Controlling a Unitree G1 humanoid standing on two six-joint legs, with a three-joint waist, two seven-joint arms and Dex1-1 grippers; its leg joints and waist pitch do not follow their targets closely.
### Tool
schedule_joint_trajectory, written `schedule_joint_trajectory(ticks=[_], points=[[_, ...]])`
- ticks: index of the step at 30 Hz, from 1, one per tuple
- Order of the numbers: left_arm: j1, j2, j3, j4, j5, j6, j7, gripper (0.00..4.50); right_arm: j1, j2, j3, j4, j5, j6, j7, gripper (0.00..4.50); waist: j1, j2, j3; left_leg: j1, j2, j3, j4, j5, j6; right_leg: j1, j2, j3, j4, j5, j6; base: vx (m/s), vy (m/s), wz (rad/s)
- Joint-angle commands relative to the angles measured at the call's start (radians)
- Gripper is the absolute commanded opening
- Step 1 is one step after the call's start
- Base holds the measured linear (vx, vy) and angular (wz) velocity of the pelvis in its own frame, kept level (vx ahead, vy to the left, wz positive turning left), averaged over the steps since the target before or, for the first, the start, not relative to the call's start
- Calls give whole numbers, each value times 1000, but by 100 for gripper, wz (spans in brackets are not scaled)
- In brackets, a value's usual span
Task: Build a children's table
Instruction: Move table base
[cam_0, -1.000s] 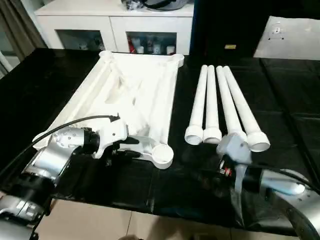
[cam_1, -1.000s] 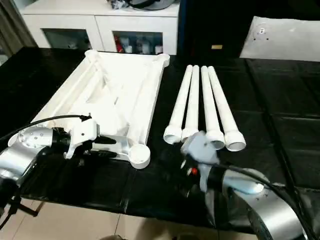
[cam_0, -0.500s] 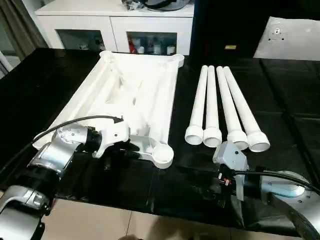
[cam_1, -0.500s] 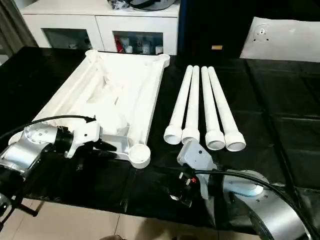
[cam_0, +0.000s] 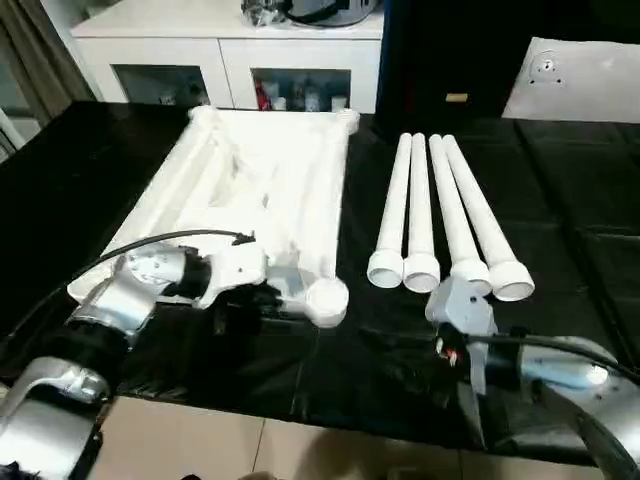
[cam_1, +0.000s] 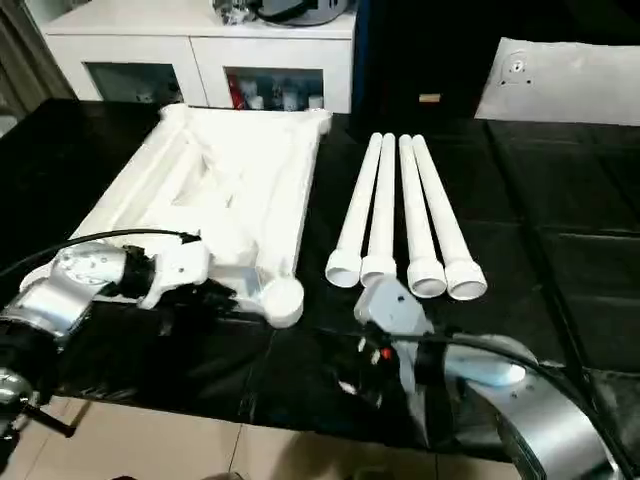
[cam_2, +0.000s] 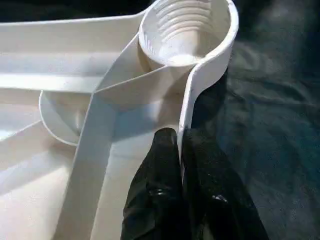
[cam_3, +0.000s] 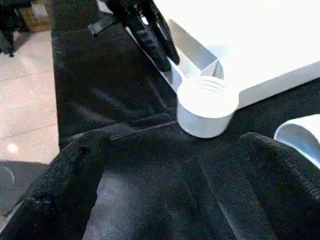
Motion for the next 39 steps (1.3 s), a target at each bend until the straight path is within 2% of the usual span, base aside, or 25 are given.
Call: schedule_joint_trajectory(ticks=[1, 3, 4, 5, 6, 9, 11, 13, 14, 16, 17, 18, 20, 22, 23, 24, 26, 27, 30, 31, 32, 34, 35, 36, 39], points=[[24, -3, 37, -22, -29, 72, 26, 1, -18, 7, -34, 0, 11, 1, -11, 450, 6, -17, -57, -14, 96, -31, -90, -95, 27, 54, -96, 52, -80, -190, -251, 0, 0, 0], [31, -11, 39, -36, -28, 78, 32, 1, -28, 10, -35, 5, 9, -1, -14, 450, 4, -21, -60, -13, 95, -30, -86, -63, 41, 53, -94, 50, -76, -121, -264, 0, 0, 0], [34, -11, 35, -37, -22, 88, 36, 1, -31, 11, -34, 7, 10, 0, -13, 450, 4, -19, -63, -14, 93, -29, -84, -47, 47, 54, -94, 50, -73, -96, -268, 0, 0, 0], [39, -9, 28, -40, -14, 84, 36, 1, -35, 12, -31, 10, 8, -2, -14, 450, 6, -20, -64, -16, 91, -27, -80, -10, 66, 56, -94, 49, -71, -38, -278, 0, 0, 0], [41, -9, 27, -41, -9, 88, 44, 1, -38, 13, -31, 12, 8, -1, -15, 450, 6, -22, -64, -18, 91, -26, -80, -5, 70, 57, -94, 48, -70, -29, -279, 0, 0, 0], [51, -11, 34, -58, -3, 111, 68, 1, -45, 18, -32, 16, 7, -1, -20, 450, 8, -20, -62, -16, 92, -26, -81, -22, 73, 55, -94, 46, -72, -51, -280, 0, 0, 0], [60, -12, 38, -75, -3, 103, 73, 1, -57, 37, -46, 23, 16, 9, -38, 450, 6, -25, -59, -15, 92, -24, -83, -48, 65, 53, -93, 47, -76, -106, -274, 0, 0, 0], [69, -14, 48, -101, -13, 118, 72, 1, -73, 59, -59, 33, 15, 11, -63, 450, 5, -23, -59, -15, 93, -25, -85, -56, 58, 52, -94, 47, -76, -128, -272, 0, 0, 0], [76, -13, 57, -127, -26, 125, 67, 29, -89, 81, -68, 44, 12, 7, -85, 450, 5, -22, -59, -12, 94, -25, -86, -62, 52, 49, -93, 47, -77, -144, -268, 0, 0, 0], [89, -11, 70, -166, -48, 138, 61, 29, -108, 112, -81, 54, 29, 33, -111, 450, 2, -22, -60, -12, 95, -26, -87, -54, 47, 49, -92, 47, -74, -122, -272, 0, 0, 0], [95, -10, 77, -185, -59, 148, 57, 47, -116, 128, -88, 57, 43, 54, -123, 450, 3, -20, -63, -12, 95, -25, -85, -36, 49, 49, -92, 47, -70, -87, -276, 0, 0, 0], [117, 5, 87, -244, -84, 173, 42, 62, -149, 151, -78, 68, 13, 56, -163, 450, 3, -22, -65, -12, 94, -24, -83, -9, 56, 50, -91, 46, -65, -38, -285, 0, 0, 0], [150, 27, 109, -325, -108, 203, 45, 79, -208, 204, -66, 94, -50, 56, -255, 450, -2, -17, -68, -15, 92, -24, -82, 41, 56, 46, -89, 42, -56, 34, -297, 0, 0, 0], [167, 39, 122, -363, -113, 212, 55, 90, -237, 233, -65, 111, -68, 74, -299, 450, 1, -17, -65, -11, 89, -20, -81, 28, 57, 44, -86, 42, -60, 17, -296, 0, 0, 0], [193, 55, 143, -416, -120, 240, 70, 100, -285, 258, -45, 143, -127, 107, -366, 450, 3, -13, -64, -10, 91, -20, -83, 11, 46, 43, -86, 42, -60, -9, -296, 0, 0, 0], [214, 66, 157, -458, -127, 255, 77, 108, -332, 266, -24, 174, -129, 206, -372, 450, 3, -17, -62, -9, 89, -19, -86, -6, 31, 43, -83, 42, -62, -39, -289, 0, 0, 0], [238, 73, 177, -508, -135, 283, 87, 124, -372, 287, -19, 210, -132, 250, -393, 450, 2, -10, -61, -5, 89, -21, -87, -25, 10, 42, -82, 42, -59, -61, -290, 0, 0, 0], [292, 89, 217, -614, -155, 342, 107, 134, -445, 333, -18, 279, -119, 284, -412, 450, 1, -13, -61, -6, 90, -20, -86, -42, -3, 44, -88, 46, -60, -72, -290, 0, 0, 0], [350, 113, 241, -716, -174, 397, 119, 155, -508, 362, -13, 356, -137, 294, -440, 450, 2, -11, -60, -7, 89, -19, -88, -37, -16, 42, -84, 45, -58, -65, -285, 0, 0, 0], [362, 117, 246, -740, -179, 411, 123, 155, -521, 365, -7, 372, -145, 294, -442, 450, 3, -18, -58, -8, 88, -17, -90, -34, -17, 41, -79, 44, -59, -56, -279, 0, 0, 0], [396, 124, 263, -810, -195, 453, 139, 161, -559, 392, -16, 430, -165, 300, -478, 450, 5, -17, -62, -4, 89, -17, -87, -30, -23, 40, -81, 44, -53, -44, -284, 0, 0, 0], [411, 122, 276, -844, -204, 475, 154, 168, -577, 411, -32, 465, -172, 301, -505, 450, 4, -13, -58, -6, 86, -15, -89, -37, -30, 38, -80, 44, -57, -55, -283, 0, 0, 0], [437, 115, 301, -917, -221, 534, 189, 182, -617, 443, -66, 554, -197, 306, -569, 450, 8, -17, -60, -2, 86, -12, -88, -44, -40, 36, -78, 46, -54, -44, -281, 0, 0, 0], [440, 115, 303, -925, -221, 541, 193, 191, -622, 447, -70, 567, -200, 304, -577, 450, 6, -16, -58, -7, 86, -16, -92, -40, -45, 40, -79, 45, -53, -43, -282, 0, 0, 0], [457, 111, 303, -989, -231, 598, 210, 203, -662, 483, -121, 695, -214, 260, -655, 450, 9, -15, -58, -4, 82, -13, -92, -64, -60, 37, -78, 44, -57, -66, -274, 0, 0, 0]])
